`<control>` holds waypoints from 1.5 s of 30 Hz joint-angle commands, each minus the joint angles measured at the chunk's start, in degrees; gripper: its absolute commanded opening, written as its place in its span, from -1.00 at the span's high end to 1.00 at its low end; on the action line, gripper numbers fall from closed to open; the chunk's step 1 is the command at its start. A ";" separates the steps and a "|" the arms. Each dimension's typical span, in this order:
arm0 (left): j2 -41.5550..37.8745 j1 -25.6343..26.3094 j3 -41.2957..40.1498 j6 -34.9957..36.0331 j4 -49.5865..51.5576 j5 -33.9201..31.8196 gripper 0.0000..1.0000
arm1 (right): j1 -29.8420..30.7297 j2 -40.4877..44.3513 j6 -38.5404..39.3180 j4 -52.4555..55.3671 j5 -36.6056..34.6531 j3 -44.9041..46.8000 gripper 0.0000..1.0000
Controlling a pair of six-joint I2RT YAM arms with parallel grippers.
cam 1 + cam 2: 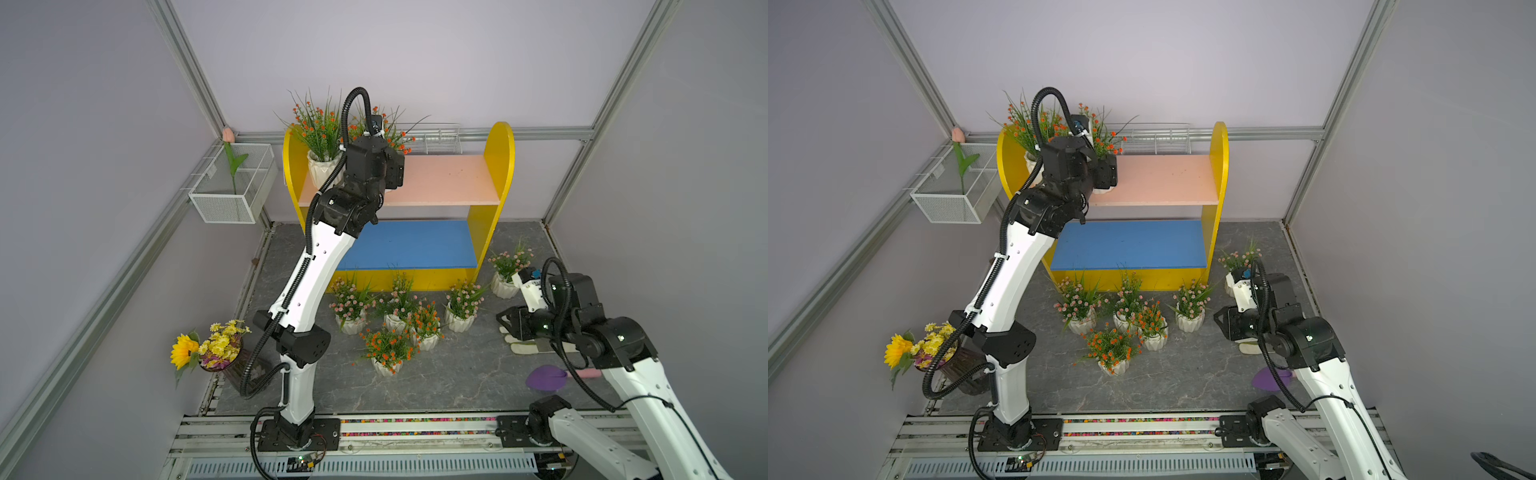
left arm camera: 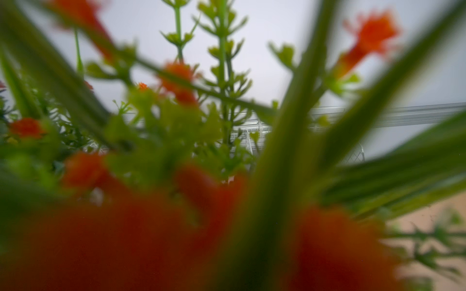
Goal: Place the baby's breath potted plants on the rack by color
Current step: Place the baby's breath potted plant on the rack.
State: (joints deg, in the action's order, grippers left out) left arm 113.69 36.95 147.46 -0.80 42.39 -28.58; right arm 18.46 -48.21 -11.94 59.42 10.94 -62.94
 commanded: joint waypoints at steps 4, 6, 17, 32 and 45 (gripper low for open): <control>0.82 -0.47 2.66 0.55 -3.28 -1.55 -0.16 | -0.19 0.70 0.17 -0.80 1.10 1.28 0.28; 1.09 -0.55 2.64 0.57 -3.36 -1.73 -0.31 | -0.19 0.76 0.23 -0.80 1.10 1.37 0.27; 1.45 -0.55 2.67 0.67 -3.71 -2.69 -0.78 | -0.25 1.01 0.13 -1.17 1.34 1.65 0.23; -0.03 -0.22 1.53 -1.33 -1.76 0.62 -0.98 | -0.19 1.45 0.04 -1.41 1.50 1.85 0.19; -8.31 3.72 -12.46 1.14 -8.63 -3.02 -0.98 | -0.24 1.03 -0.08 -1.59 1.53 2.02 0.15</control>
State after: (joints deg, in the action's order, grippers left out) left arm 107.94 39.40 137.29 -0.64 36.25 -30.63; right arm 18.46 -47.33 -11.97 58.81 11.73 -61.78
